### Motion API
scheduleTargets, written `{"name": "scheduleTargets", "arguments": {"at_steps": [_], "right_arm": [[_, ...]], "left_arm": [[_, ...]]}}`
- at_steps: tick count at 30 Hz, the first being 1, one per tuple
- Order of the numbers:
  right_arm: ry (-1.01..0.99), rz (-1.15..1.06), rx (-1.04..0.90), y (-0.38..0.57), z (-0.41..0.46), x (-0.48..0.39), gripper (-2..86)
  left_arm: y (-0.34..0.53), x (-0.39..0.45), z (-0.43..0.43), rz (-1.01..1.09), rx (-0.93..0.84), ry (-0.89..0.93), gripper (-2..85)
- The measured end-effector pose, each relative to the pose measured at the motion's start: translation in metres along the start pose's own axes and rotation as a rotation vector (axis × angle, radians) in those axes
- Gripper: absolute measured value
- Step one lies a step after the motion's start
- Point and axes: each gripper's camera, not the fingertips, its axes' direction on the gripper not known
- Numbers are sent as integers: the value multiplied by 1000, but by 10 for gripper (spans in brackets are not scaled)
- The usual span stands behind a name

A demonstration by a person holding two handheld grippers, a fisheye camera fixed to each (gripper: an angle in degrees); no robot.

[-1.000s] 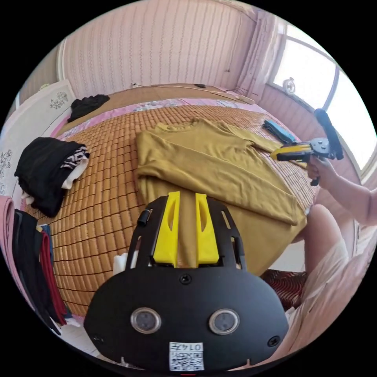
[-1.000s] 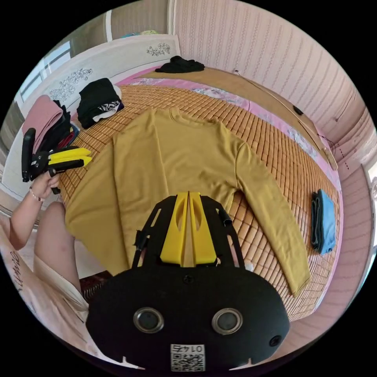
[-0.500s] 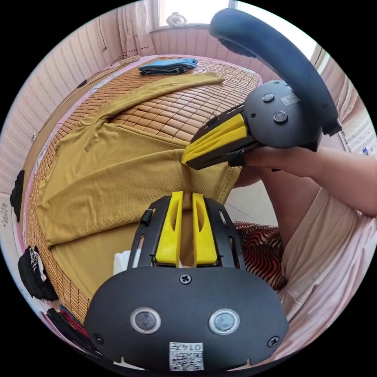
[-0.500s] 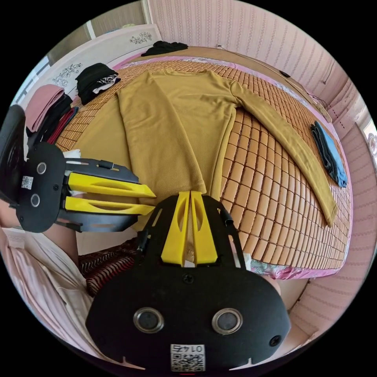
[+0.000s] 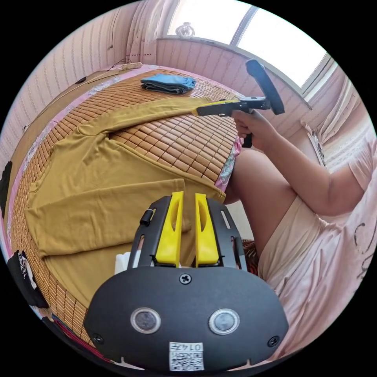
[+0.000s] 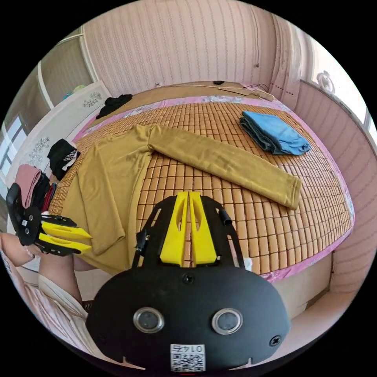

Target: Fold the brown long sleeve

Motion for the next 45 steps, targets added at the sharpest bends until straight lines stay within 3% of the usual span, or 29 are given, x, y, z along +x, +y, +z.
{"name": "scheduleTargets", "arguments": {"at_steps": [4,7,11,18,26,33,42,45], "right_arm": [[2,185,164,3,-19,98,92],[104,396,203,21,-25,154,100],[213,503,214,49,-24,193,112],[200,526,138,56,-8,229,110],[125,539,100,63,-2,261,88],[79,564,116,68,-4,279,72],[12,574,97,66,-11,282,60],[-54,554,188,65,-27,273,47]], "left_arm": [[-29,2,-4,30,74,-39,58],[-55,0,7,23,57,-63,59],[-92,-3,22,-39,58,0,62],[-152,11,66,32,14,-13,80],[-236,53,130,272,-103,-177,80],[-255,53,167,248,-231,-288,59],[-239,47,131,226,-138,-259,-8],[-225,32,95,153,-59,-184,-9]]}}
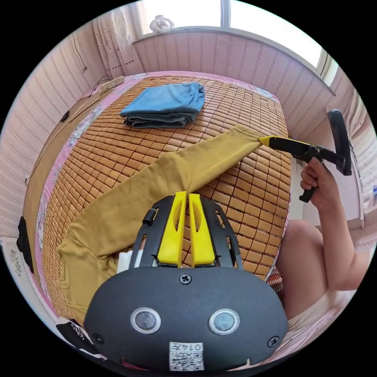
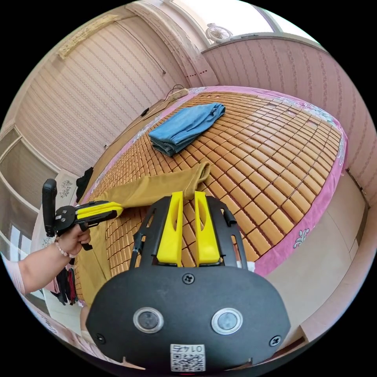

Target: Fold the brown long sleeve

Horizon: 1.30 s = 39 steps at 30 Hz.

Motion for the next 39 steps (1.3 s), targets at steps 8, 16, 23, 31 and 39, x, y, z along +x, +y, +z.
{"name": "scheduleTargets", "arguments": {"at_steps": [8,16,23,31,39], "right_arm": [[-295,-434,210,-29,-60,-155,24],[-800,-897,227,-21,-78,-386,31],[-1004,-1308,-425,156,18,-515,81],[-626,-1156,-718,258,92,-524,72],[-356,-1417,-545,312,128,-647,99]], "left_arm": [[95,-80,-104,-290,294,136,-9],[227,-117,-217,-527,547,51,9],[395,-74,-224,-716,258,148,40],[473,-87,-262,-938,209,6,45],[459,-178,-253,-1049,173,-106,75]]}}
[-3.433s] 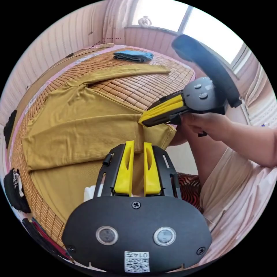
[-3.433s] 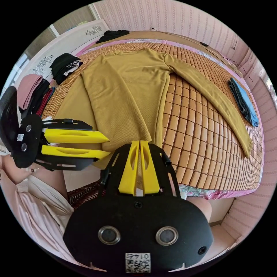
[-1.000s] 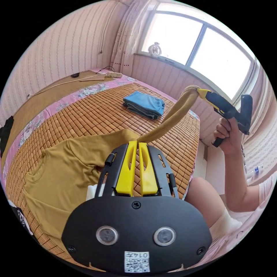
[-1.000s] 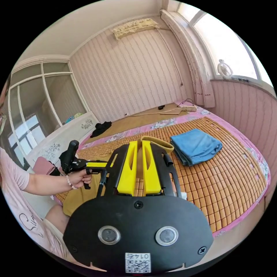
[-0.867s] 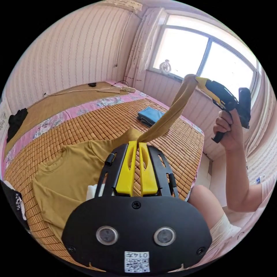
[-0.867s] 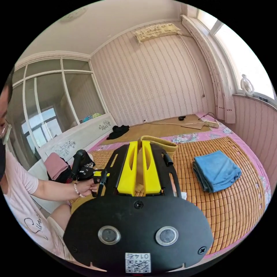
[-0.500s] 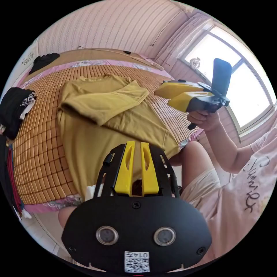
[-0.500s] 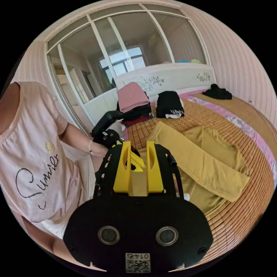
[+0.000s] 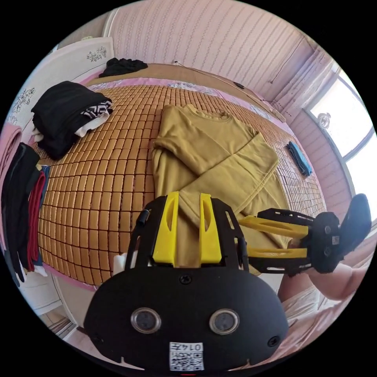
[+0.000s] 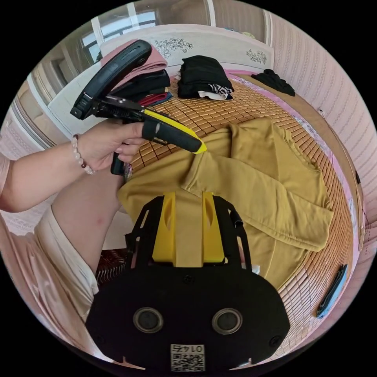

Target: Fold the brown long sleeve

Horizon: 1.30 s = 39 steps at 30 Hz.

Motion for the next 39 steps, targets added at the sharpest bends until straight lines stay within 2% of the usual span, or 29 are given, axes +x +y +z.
{"name": "scheduleTargets", "arguments": {"at_steps": [3,7,10,15,21,25,30,33,35,39], "right_arm": [[51,25,-110,-31,41,3,101],[103,16,-156,-48,43,9,52],[104,26,-48,-48,14,12,30],[-27,22,125,-53,-32,9,29],[-102,28,-45,-54,10,22,57],[-133,16,-33,-34,-4,40,74],[-21,98,-24,-3,-27,118,99],[82,230,-6,3,-41,196,111],[130,431,66,9,-54,267,110],[201,664,153,15,-59,355,102]], "left_arm": [[-12,8,24,64,-130,-89,17],[-9,8,-1,141,-89,-85,-4],[-1,1,-45,139,11,-16,-7],[18,-13,-112,91,138,-38,-9],[30,-40,-84,9,-61,-12,-8],[33,-60,-94,-29,-96,-5,-1],[5,-94,-122,-30,-22,-26,15],[-39,-112,-124,-14,25,47,44],[-82,-118,-118,22,50,107,49],[-139,-115,-98,50,78,45,63]]}}
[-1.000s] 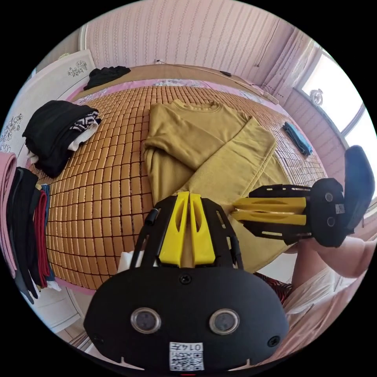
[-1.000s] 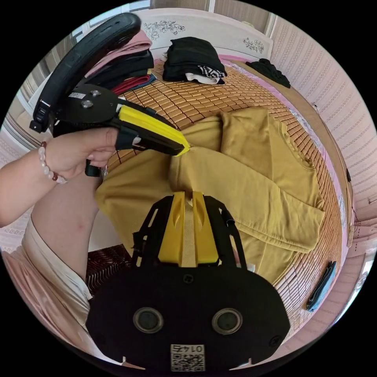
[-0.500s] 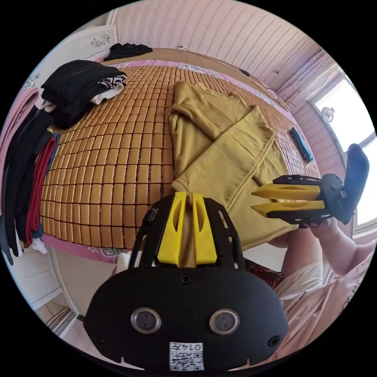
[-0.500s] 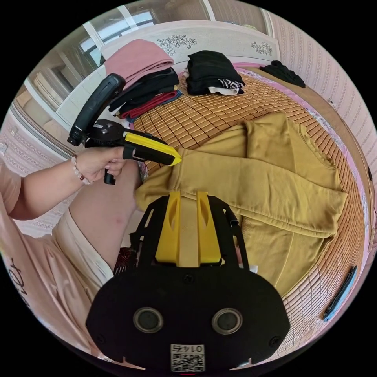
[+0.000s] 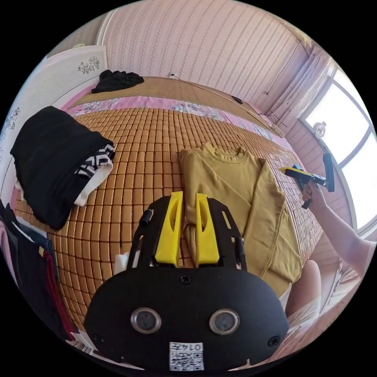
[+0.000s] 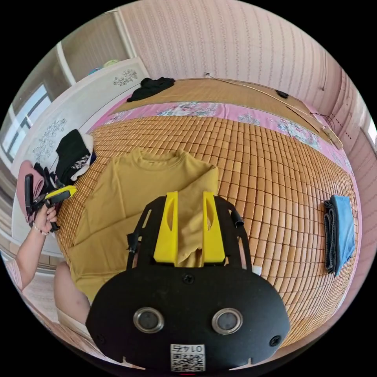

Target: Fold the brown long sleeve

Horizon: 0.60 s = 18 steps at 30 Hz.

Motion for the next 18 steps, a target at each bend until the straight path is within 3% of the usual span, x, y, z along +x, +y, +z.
{"name": "scheduleTargets", "arguments": {"at_steps": [4,7,10,13,18], "right_arm": [[37,64,-92,-38,46,43,118],[-75,149,-196,-49,72,82,56],[-216,402,-23,-39,55,140,43],[-415,577,4,-23,57,183,38],[-419,399,50,-20,21,184,35]], "left_arm": [[-52,-10,42,-56,-56,20,102],[-70,-23,67,-153,-116,82,104],[-81,-25,76,-109,-153,55,85],[-89,-20,73,-38,-188,10,51],[-97,-8,31,16,-66,86,32]]}}
